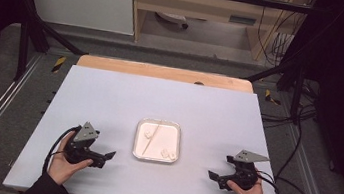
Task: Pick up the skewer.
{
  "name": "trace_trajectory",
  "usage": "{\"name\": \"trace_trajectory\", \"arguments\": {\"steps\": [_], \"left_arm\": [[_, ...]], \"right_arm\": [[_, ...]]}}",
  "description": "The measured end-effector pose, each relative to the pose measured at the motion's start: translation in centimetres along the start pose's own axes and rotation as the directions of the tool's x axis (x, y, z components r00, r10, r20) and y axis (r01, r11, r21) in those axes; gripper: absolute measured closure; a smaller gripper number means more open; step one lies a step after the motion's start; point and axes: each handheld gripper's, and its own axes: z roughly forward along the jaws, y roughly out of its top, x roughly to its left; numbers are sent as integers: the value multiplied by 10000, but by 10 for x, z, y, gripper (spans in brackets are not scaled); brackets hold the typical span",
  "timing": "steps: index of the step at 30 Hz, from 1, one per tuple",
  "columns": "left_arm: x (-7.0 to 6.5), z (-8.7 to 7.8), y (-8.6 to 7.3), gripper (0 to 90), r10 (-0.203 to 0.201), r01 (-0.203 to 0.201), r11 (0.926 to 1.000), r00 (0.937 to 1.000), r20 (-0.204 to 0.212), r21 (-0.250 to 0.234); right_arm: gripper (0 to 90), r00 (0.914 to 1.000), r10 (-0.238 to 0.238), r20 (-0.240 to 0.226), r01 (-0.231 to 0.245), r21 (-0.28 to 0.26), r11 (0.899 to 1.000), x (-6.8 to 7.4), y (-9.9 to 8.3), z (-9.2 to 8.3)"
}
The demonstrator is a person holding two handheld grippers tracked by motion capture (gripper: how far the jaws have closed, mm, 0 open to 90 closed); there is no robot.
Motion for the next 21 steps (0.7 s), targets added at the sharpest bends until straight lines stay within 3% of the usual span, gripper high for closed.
{"name": "trace_trajectory", "arguments": {"steps": [11, 21], "left_arm": [[-14, 9, 22, 76, 113, -112, 9999, 9999, 66, -54], [-20, 22, 33, 87, 171, -171, 9998, 9998, 58, 58]], "right_arm": [[8, 10000, 4, -22, -4, 15, 10000, 0, 0, -1], [8, 10000, -14, -40, 14, 34, 10000, 0, 0, 0]]}}
